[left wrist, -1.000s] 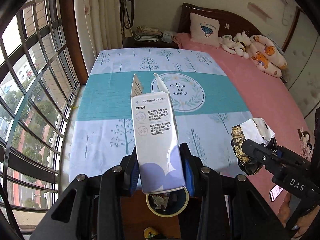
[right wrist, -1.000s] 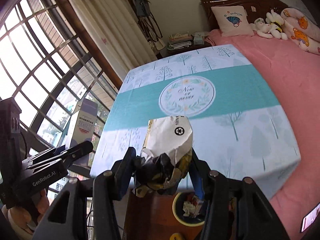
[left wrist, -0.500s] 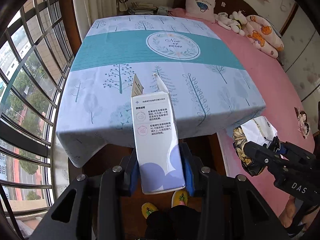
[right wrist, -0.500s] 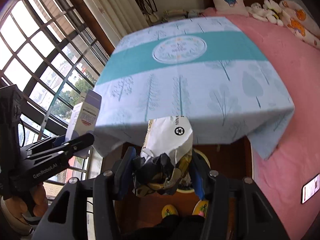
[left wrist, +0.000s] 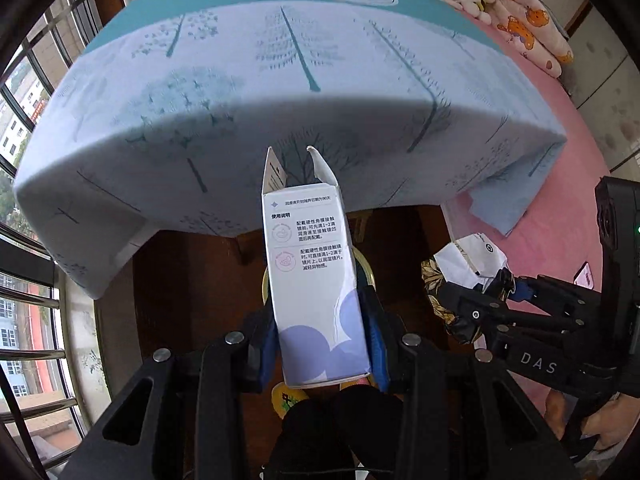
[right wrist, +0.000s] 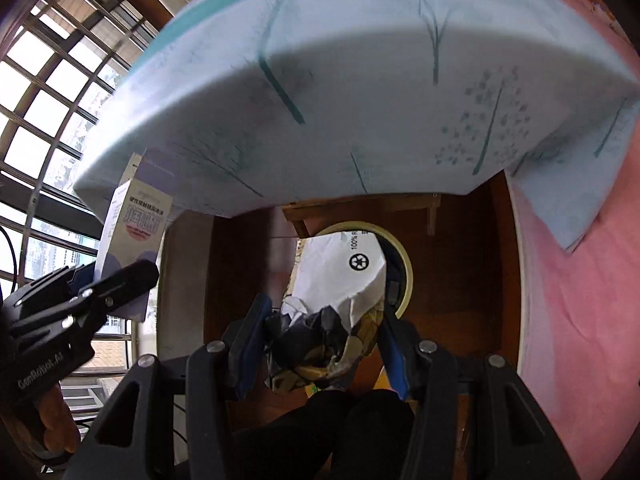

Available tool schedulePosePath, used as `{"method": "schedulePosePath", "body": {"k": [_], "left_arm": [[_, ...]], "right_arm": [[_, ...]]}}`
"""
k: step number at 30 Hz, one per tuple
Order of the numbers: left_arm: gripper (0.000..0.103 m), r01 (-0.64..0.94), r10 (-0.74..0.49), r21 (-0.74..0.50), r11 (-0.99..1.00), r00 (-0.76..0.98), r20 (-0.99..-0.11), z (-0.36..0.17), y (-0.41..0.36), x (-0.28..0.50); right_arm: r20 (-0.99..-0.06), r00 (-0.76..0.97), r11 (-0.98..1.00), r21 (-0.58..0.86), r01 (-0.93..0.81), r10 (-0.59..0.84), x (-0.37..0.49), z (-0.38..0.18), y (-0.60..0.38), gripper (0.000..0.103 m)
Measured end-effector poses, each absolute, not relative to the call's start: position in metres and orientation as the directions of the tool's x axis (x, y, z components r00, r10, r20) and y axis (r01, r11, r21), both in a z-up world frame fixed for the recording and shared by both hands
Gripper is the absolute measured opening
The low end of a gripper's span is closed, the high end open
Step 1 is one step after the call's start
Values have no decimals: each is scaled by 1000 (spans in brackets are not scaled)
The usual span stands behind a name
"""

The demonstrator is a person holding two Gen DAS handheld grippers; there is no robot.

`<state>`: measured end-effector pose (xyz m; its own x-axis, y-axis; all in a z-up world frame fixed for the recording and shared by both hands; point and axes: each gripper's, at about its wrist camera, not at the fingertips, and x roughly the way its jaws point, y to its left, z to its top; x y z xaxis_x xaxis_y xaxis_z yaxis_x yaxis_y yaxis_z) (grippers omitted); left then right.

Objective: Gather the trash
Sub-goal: 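Carry the milk carton and black-gold bag down over the trash bin, then open both tools to drop the carton and bag into the bin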

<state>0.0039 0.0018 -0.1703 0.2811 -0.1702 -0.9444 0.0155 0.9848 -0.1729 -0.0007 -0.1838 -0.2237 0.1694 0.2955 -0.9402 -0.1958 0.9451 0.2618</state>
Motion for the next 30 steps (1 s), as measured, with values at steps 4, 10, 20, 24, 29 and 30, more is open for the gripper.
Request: {"method": "schedulePosePath", "body": {"k": [4,10,20,24,29,30], "left_arm": [[36,19,-172,-173,985,247,-954,-222,-5,10],[36,20,-209,-209,978,194,-958,-297,-14,25],[70,39,-205,-201,979,185,-961,-373,-16,45],[90,29,-180,-178,984,193,-965,-387,-15,48],[97,2,-153,-155,988,207,-966,-386,-4,46],[97,-5,-151,-156,988,211,-966,-385,-2,46]], "right_arm": [[-945,143,943,262,-206,294,11,-274,-182,51],[-950,102,940,269,-211,294,23,-342,-182,52],[-946,31,935,312,-168,321,47,-417,-180,64],[-952,45,942,290,-171,302,48,-425,-181,67],[-949,39,940,305,-155,314,47,-424,-181,68],[-948,41,939,307,-152,317,47,-424,-181,69]]}}
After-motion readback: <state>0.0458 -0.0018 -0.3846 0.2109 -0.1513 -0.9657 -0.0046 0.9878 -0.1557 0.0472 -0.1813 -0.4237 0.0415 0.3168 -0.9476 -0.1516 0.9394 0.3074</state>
